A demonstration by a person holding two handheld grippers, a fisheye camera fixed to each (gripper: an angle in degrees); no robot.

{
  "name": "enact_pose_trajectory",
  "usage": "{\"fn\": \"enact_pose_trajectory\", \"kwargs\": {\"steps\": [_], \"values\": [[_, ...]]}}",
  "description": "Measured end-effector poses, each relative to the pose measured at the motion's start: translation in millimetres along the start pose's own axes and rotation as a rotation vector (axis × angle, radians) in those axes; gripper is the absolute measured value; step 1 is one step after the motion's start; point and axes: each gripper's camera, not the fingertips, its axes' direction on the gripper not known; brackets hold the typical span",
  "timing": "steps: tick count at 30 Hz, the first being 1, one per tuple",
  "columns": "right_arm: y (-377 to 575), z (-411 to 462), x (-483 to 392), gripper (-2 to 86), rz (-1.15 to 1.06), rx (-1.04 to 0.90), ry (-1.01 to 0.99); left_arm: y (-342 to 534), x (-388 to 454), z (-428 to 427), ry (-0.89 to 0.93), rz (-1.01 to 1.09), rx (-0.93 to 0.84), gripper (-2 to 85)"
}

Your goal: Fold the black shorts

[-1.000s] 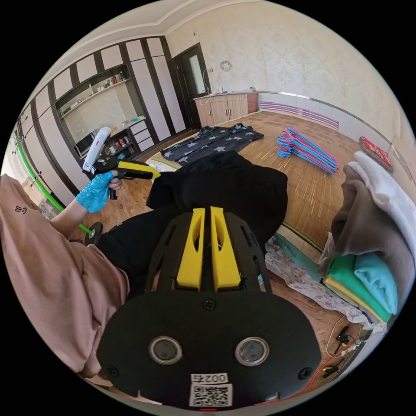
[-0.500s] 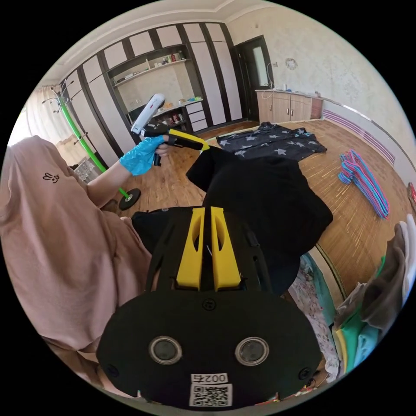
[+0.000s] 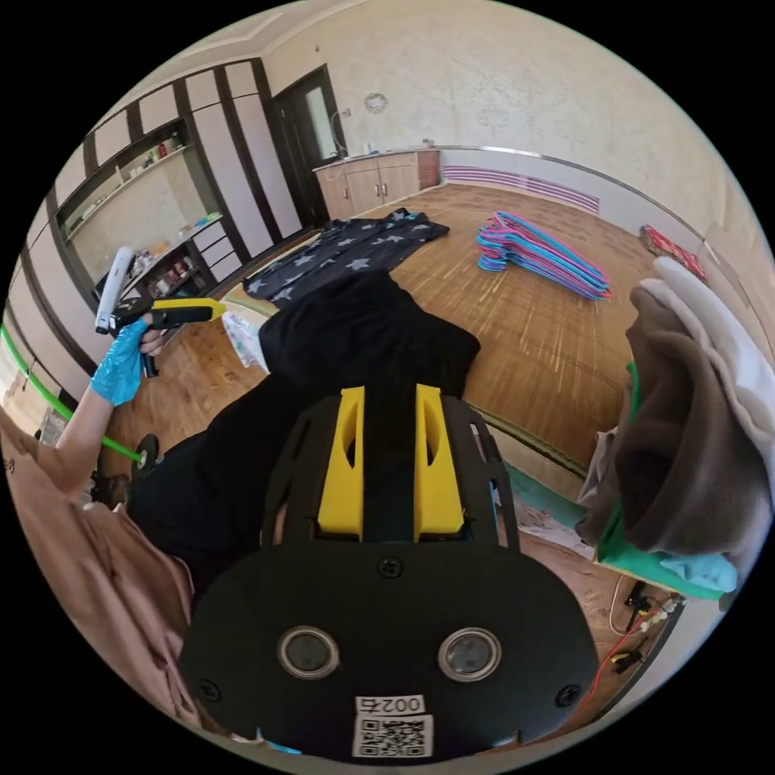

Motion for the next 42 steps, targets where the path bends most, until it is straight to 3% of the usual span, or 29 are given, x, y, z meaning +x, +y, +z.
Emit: {"fn": "enact_pose_trajectory", "kwargs": {"steps": [10, 17, 20, 27, 42], "values": [[-55.0, 77.0, 11.2, 13.8, 0.103, -0.142, 0.093, -85.1, -25.8, 89.0, -0.071, -0.026, -0.026, 10.1], [-71.7, 96.6, 10.0, 12.0, 0.101, -0.210, 0.098, -105.7, -25.3, 125.0, -0.105, -0.027, -0.164, 6.5], [-73.9, 95.0, 5.1, 7.7, 0.062, -0.213, 0.091, -105.1, -21.4, 123.2, -0.084, -0.042, -0.142, 3.4], [-67.3, 75.4, -9.9, 0.0, 0.053, -0.172, 0.084, -100.9, -6.3, 94.4, -0.139, -0.043, -0.071, -0.5], [-28.3, -81.3, -126.4, -0.8, -0.351, 0.208, -0.282, -62.3, 7.5, -63.7, -0.238, -0.133, 0.253, -0.8]]}}
